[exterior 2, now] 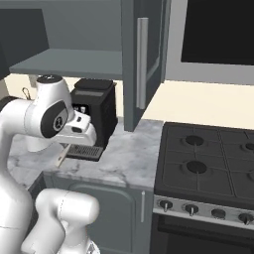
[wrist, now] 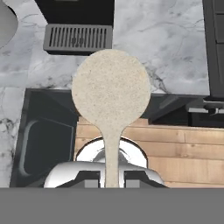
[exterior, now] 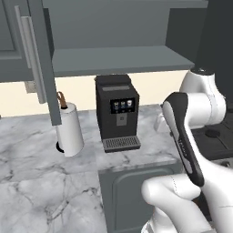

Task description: Pick up the bar soap and dish brush from the sink, and place them back in the cabinet, and close the cabinet doors.

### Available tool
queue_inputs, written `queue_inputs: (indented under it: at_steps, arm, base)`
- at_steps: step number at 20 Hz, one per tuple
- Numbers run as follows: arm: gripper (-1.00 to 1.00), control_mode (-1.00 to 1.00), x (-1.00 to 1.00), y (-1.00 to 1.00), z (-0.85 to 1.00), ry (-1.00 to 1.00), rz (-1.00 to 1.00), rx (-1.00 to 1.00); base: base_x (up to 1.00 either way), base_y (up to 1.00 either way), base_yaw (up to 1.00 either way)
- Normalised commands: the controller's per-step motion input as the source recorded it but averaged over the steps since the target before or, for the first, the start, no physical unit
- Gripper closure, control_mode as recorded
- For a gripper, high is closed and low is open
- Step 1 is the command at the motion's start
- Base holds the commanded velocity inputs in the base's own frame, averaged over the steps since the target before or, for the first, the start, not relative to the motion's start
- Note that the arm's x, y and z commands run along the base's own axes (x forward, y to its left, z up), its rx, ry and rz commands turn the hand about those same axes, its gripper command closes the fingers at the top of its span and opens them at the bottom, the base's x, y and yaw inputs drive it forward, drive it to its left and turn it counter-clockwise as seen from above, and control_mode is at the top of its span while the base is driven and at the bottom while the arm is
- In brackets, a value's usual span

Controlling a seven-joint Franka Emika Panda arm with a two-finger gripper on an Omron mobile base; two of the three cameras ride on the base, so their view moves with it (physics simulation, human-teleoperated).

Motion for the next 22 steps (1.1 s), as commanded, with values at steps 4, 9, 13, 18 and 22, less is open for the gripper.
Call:
queue_inputs:
  at_steps: [4, 9, 13, 18, 22]
  arm:
    - [1.00, -1.00, 0.00, 0.00, 0.56, -0.15, 0.00, 0.00]
    - [1.00, -1.00, 0.00, 0.09, 0.51, -0.13, 0.00, -0.01]
    - [1.00, -1.00, 0.00, 0.10, 0.52, -0.09, 0.00, 0.00]
    - [1.00, -1.00, 0.06, 0.11, 0.56, -0.07, 0.00, 0.00]
    - [1.00, -1.00, 0.09, 0.00, 0.33, -0.08, 0.00, 0.00]
  base:
    - [0.00, 0.00, 0.00]
    - [0.00, 0.00, 0.00]
    - [0.00, 0.00, 0.00]
    - [0.00, 0.00, 0.00]
    - [0.00, 0.00, 0.00]
